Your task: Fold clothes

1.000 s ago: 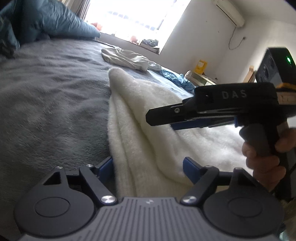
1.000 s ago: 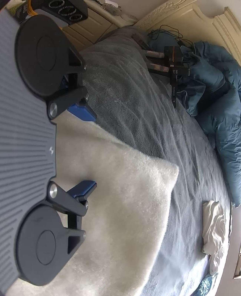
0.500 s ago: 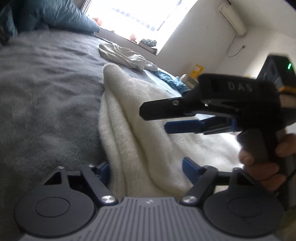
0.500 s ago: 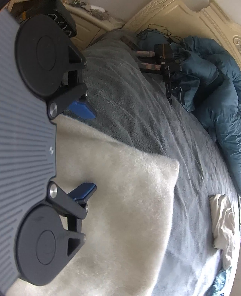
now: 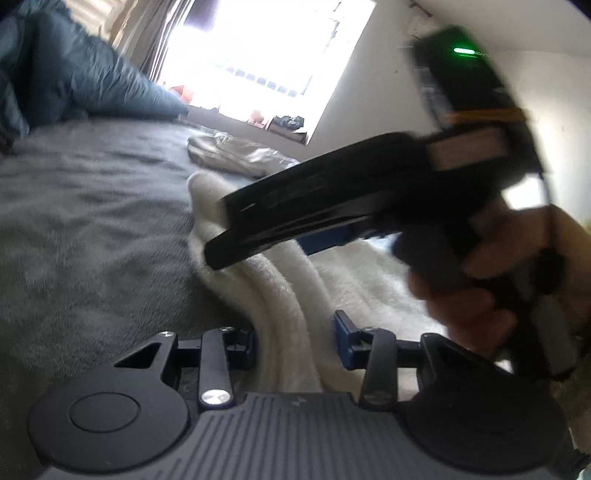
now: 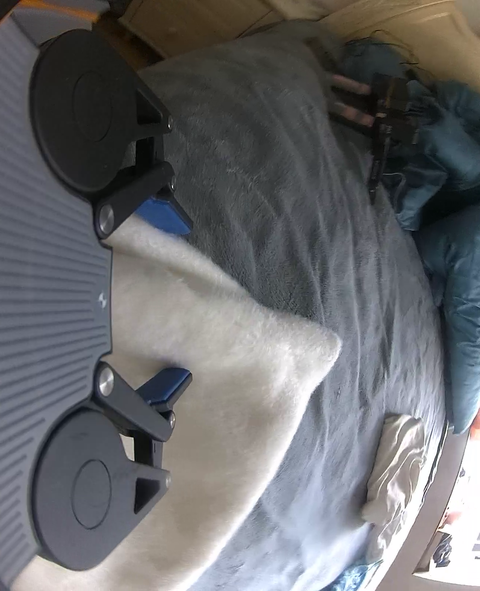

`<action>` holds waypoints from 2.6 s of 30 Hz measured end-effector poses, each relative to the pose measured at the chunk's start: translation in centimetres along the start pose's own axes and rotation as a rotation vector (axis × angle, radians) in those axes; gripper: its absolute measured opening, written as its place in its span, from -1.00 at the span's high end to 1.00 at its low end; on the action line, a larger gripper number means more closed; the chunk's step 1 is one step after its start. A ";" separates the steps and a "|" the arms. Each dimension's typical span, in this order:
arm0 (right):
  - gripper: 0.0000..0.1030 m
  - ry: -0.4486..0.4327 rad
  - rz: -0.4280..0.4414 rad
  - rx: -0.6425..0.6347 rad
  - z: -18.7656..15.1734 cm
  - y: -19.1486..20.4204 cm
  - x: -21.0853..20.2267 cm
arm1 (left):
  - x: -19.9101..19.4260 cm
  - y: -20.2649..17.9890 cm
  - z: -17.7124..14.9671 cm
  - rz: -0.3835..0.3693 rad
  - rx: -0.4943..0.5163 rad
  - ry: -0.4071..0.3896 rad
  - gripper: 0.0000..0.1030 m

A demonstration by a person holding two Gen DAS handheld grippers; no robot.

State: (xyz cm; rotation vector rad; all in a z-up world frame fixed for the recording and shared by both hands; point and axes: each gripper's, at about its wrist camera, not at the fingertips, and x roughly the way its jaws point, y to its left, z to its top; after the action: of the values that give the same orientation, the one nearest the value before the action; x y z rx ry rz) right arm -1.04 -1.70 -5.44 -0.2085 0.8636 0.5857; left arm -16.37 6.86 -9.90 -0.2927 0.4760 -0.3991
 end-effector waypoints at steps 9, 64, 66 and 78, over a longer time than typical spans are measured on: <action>-0.71 0.065 -0.077 -0.152 0.0 1.7 1.9 | -0.4 -1.9 0.0 -0.010 0.083 -0.051 0.21; 0.23 -0.586 0.132 0.646 -14.3 -13.7 -13.3 | 1.5 -15.7 0.9 -0.302 0.450 -0.007 0.22; 0.23 -0.608 0.160 0.691 -15.4 -14.5 -13.4 | 1.8 -16.1 0.7 -0.321 0.458 0.003 0.22; 0.27 -0.673 0.260 0.892 -20.4 -18.1 -13.4 | 0.8 -14.2 2.3 -0.471 0.263 0.051 0.08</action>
State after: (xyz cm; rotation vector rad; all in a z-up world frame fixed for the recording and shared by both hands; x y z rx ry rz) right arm -10.94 -30.16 -9.32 0.8796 0.4226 0.4162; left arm -18.80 -5.62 -3.10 -0.1363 0.3959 -0.9217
